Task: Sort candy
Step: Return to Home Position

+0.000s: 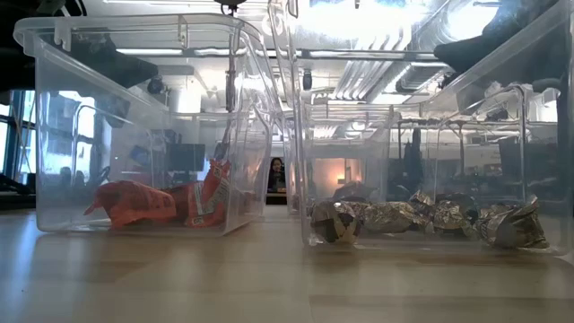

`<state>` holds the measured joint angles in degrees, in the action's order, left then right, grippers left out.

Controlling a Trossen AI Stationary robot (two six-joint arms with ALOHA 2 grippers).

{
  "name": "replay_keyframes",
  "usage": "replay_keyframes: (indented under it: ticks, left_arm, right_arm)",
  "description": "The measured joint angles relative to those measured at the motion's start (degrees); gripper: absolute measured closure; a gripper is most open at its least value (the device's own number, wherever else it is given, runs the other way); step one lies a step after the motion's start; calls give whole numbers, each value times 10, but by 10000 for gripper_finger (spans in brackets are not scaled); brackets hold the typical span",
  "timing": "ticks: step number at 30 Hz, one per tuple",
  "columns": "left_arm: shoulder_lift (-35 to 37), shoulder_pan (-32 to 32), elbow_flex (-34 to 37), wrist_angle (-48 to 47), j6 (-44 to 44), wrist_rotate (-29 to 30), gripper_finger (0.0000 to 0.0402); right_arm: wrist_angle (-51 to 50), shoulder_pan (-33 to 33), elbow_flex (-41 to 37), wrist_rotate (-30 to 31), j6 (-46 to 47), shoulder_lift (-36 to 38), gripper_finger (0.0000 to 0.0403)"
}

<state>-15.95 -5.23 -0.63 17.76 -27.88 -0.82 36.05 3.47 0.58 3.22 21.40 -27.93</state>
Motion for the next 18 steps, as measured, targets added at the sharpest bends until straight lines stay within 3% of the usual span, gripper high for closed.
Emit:
replay_keyframes:
  ticks: [3,8,18]
  left_arm:
    - [0,0,0,0,0,0,401]
    - [0,0,0,0,0,0,401]
    - [0,0,0,0,0,0,401]
  right_arm:
    - [-25,2,0,36,-81,0,403]
    - [-121,-1,0,152,-219,-2,403]
    - [-283,-1,0,176,-214,-2,403]
